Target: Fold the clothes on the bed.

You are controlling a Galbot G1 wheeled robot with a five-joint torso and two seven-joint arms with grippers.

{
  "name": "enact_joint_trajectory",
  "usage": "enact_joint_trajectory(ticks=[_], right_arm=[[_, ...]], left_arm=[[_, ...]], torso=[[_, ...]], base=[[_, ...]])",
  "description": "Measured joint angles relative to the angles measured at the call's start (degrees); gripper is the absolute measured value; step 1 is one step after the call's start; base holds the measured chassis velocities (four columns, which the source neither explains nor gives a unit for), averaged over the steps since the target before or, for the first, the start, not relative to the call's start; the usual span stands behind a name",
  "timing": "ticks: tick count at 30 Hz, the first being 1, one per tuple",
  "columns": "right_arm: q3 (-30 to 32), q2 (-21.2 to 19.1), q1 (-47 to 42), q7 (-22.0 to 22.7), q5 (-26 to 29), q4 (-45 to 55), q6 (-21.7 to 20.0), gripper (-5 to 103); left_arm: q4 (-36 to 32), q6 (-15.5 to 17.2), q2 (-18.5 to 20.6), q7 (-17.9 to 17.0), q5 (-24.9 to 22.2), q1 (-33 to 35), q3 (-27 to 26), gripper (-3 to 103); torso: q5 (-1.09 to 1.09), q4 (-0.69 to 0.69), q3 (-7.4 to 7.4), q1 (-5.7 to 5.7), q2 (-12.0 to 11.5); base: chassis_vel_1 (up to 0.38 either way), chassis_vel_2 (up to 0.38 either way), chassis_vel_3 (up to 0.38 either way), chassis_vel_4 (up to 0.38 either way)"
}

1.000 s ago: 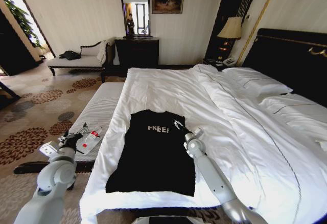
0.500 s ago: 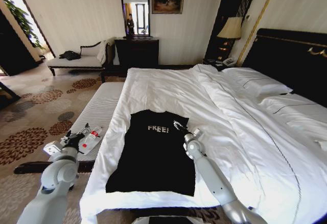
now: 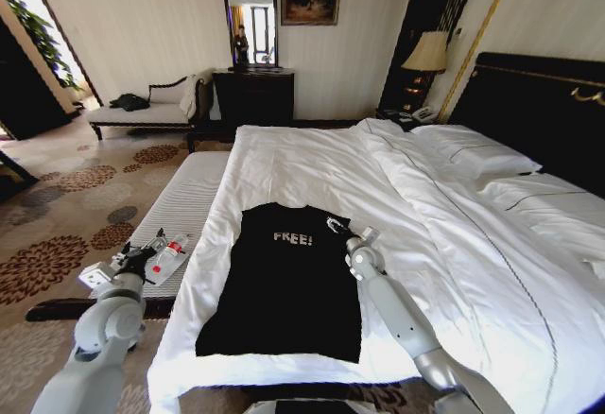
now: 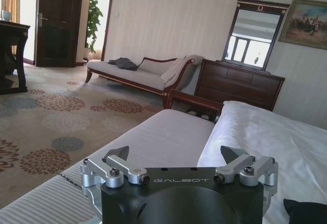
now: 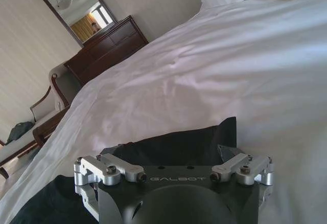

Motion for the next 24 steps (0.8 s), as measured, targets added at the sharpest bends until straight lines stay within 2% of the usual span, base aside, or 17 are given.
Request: enact_joint_trajectory(ticks=[4, 8, 24], right_arm=[[-0.1, -0.1, -0.8, 1.1, -0.1, 0.3, -1.0, 100], [0.1, 0.1, -3.0, 4.3, -0.1, 1.8, -2.9, 100], [0.8, 0.4, -4.8, 3.8, 2.3, 5.2, -1.9, 100]], left_arm=[[-0.2, 0.0, -0.2, 0.0, 0.1, 0.2, -0.1, 100], [-0.3, 0.0, -0.4, 0.0, 0.3, 0.4, -0.1, 100], [-0.1, -0.1, -0.8, -0.1, 0.7, 0.2, 0.3, 100]], torso=[[0.00, 0.00, 0.00, 0.00, 0.0], [0.00, 0.00, 0.00, 0.00, 0.0], [-0.01, 0.00, -0.01, 0.00, 0.0]], base=[[0.000, 0.000, 0.000, 0.000], [0.000, 0.000, 0.000, 0.000], [0.000, 0.000, 0.000, 0.000]])
